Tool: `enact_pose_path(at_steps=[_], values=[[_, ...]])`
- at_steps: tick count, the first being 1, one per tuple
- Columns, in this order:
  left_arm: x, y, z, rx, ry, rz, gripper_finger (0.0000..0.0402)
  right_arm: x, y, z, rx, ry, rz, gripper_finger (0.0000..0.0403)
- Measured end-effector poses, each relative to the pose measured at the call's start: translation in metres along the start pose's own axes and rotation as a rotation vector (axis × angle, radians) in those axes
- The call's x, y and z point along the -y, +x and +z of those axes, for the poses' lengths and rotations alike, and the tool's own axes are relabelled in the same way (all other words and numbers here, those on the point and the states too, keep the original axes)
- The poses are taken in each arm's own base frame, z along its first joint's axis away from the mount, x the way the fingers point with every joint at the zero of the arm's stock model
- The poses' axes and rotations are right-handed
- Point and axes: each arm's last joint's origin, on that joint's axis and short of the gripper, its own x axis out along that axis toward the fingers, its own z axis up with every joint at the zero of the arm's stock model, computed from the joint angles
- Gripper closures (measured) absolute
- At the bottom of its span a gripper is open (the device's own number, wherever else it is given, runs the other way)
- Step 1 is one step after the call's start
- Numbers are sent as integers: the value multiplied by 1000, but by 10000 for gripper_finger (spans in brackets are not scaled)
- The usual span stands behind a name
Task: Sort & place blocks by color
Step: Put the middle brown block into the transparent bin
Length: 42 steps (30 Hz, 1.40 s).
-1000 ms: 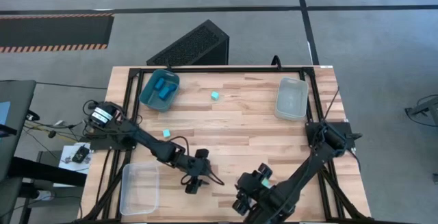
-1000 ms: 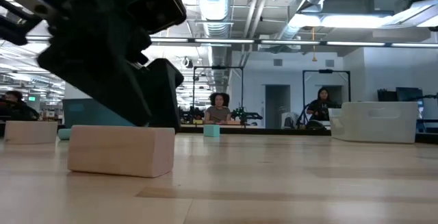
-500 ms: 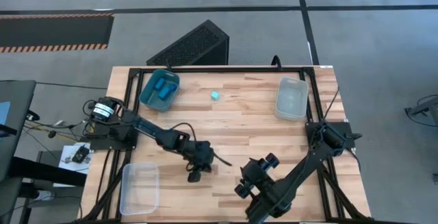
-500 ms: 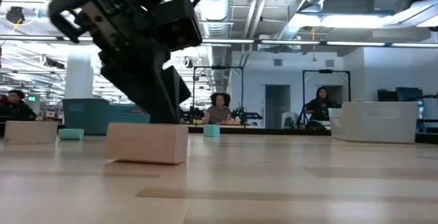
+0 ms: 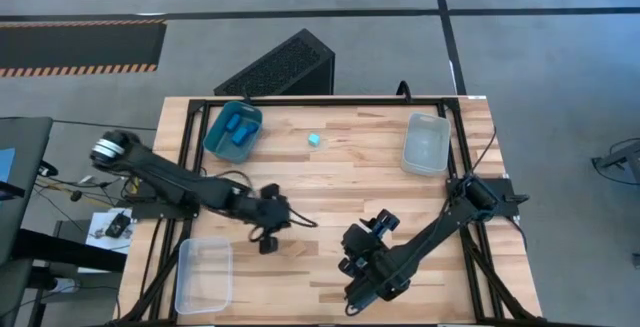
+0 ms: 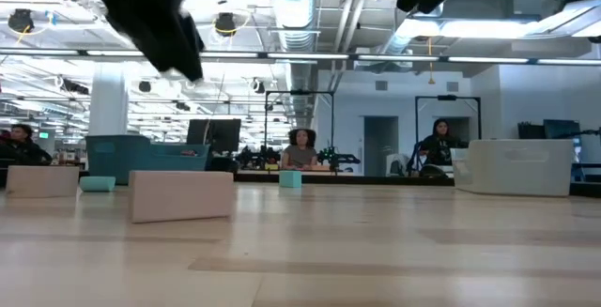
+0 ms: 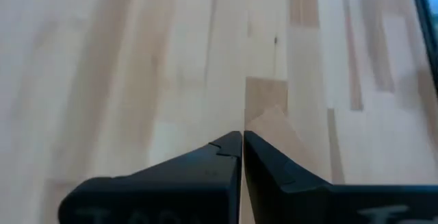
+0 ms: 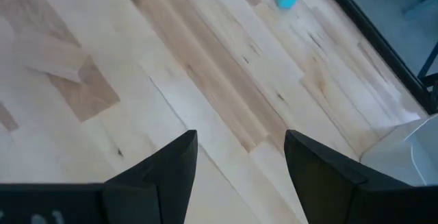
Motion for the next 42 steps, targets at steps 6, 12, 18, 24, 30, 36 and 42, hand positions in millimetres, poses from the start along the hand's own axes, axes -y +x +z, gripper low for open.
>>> enact_pose_path(at_steps=[6,12,18,24,30,36,42], values=[[12,-51,2,216,-40,69,401,-4,3,5,-3,56,38,159],[18,-73,-8,266,-78,96,401,-17,-5,1,-22,168,153,159],[26,-22,-19,431,-266,-16,376,-14,-26,-31,-322,365,122,159],[28,28,-43,290,-337,39,272,-13,-67,-72,-274,606,125,159],[33,62,-50,206,-339,80,159,-11,-66,-71,-385,548,109,159],[51,83,-41,183,-241,-20,107,24,-71,-33,-222,519,192,159],[48,82,-38,135,-265,90,105,60,-37,-48,-188,525,115,159]])
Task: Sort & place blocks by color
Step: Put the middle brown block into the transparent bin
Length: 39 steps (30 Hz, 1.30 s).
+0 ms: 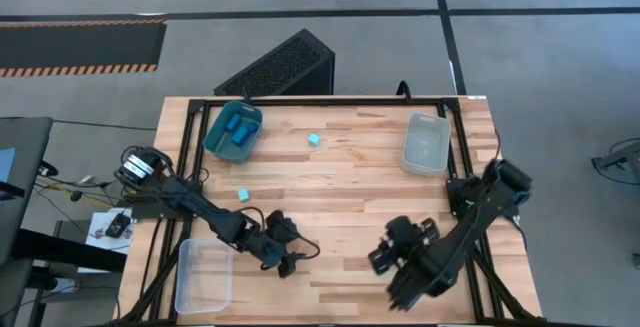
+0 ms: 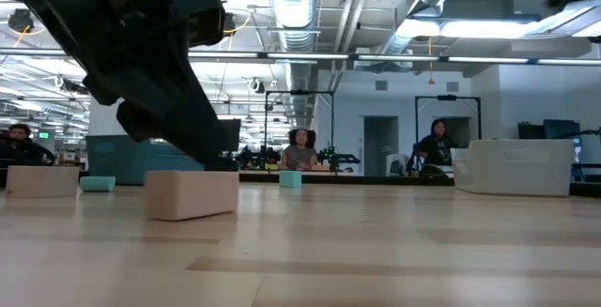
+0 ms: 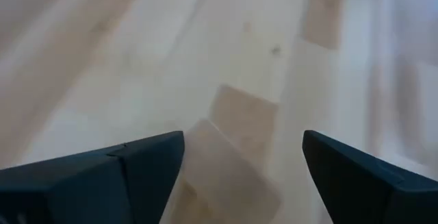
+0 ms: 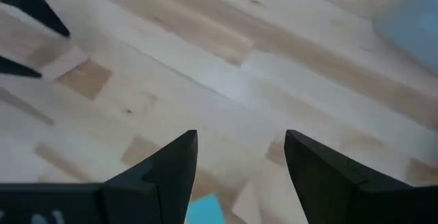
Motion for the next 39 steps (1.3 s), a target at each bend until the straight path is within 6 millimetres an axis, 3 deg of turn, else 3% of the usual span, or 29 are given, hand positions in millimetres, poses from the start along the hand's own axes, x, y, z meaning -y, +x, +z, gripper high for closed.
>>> enact_pose_path(at_steps=[6,12,17,21,29,39], values=[[0,-2,2,-15,-27,43,104,26,36,-19,-26,157,234,159],[-1,-8,5,-29,-124,34,104,33,78,-35,-60,212,273,159],[-8,-22,8,-11,-257,122,104,34,101,-29,-45,178,278,159],[-16,-21,2,-32,-408,208,104,33,116,-14,-28,120,259,159],[-12,-12,0,-22,-517,169,104,22,134,17,-110,-7,325,159],[-10,13,-8,-54,-586,134,104,16,134,21,-117,24,381,159]])
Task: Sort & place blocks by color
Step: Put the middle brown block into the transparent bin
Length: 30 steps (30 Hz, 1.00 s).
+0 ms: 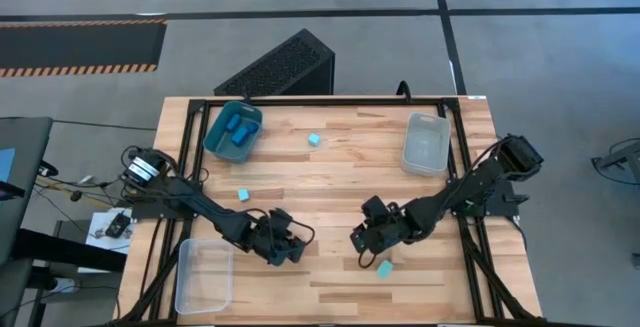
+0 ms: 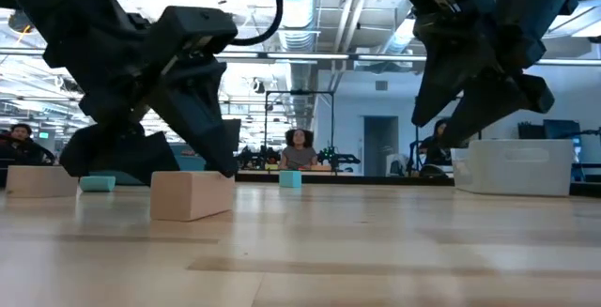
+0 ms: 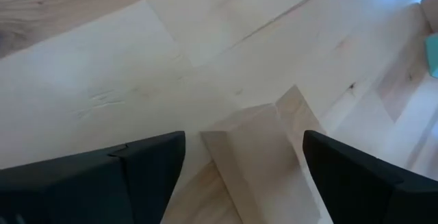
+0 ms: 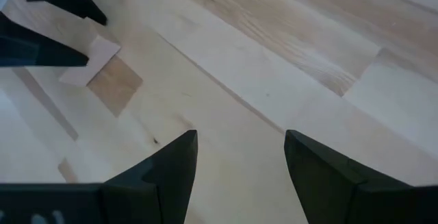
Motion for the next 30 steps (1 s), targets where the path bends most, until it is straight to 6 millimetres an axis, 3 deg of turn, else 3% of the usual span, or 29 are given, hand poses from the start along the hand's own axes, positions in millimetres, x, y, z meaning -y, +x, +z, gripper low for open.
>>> enact_pose_path(at_steps=[4,7,15,20,25,30], values=[[-3,2,-1,-31,14,30,113,-1,-2,-4,-8,25,9,159],[-4,-1,-1,-61,63,43,142,-2,-4,-8,-5,31,12,159],[-10,-10,3,-135,253,85,289,-1,-1,0,57,56,-1,159],[-17,-31,16,-189,335,118,302,-7,7,25,123,26,78,159],[-20,-70,39,-44,416,153,302,-10,16,61,198,-39,175,159],[-30,-110,58,18,439,169,277,-3,24,107,219,-100,308,159]])
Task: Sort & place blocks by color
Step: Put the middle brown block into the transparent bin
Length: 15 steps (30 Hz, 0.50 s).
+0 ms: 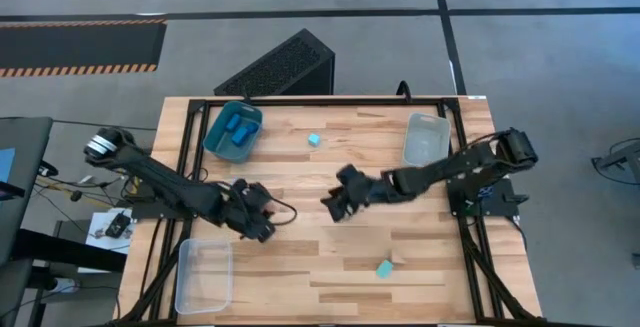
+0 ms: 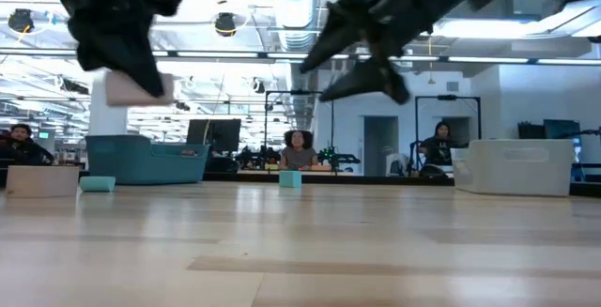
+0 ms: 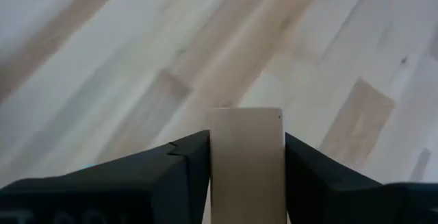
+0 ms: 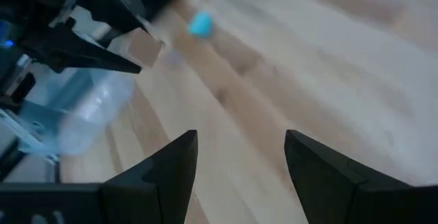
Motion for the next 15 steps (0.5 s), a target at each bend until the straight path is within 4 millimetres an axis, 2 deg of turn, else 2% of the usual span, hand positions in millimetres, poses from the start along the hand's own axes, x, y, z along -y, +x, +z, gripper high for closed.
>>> enact_pose_path(at_steps=[3,8,11,15], values=[[-13,-23,-1,-47,32,-49,283,10,5,22,31,-16,62,159],[-21,-51,-20,-205,168,-283,294,32,9,49,41,-80,107,159],[-24,-66,-31,-252,148,-344,284,51,16,61,10,-91,115,159],[-26,-87,-45,-267,113,-425,279,70,15,77,13,-58,124,159]])
